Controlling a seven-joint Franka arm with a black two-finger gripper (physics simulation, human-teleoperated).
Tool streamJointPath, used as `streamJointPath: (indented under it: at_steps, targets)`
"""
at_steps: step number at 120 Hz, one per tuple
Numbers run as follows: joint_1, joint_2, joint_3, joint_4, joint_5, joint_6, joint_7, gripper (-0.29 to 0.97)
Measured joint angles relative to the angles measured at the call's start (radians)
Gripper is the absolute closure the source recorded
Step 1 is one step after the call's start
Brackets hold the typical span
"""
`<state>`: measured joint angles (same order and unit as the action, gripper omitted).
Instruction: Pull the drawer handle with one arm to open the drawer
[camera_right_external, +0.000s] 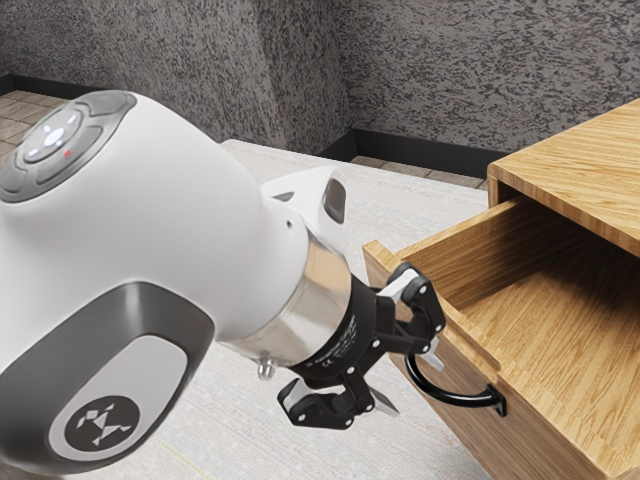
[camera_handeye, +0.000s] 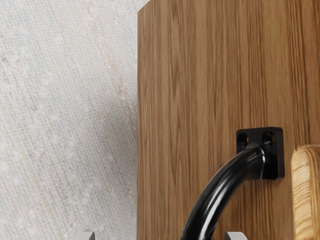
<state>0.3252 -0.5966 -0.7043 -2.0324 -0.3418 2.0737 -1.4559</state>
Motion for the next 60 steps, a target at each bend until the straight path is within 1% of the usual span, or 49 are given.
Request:
streamJointPath:
  at_steps: [60]
  targets:
    - [-0.002, -0.025, 0.001, 0.011, 0.000, 0.002, 0.000, 0.36]
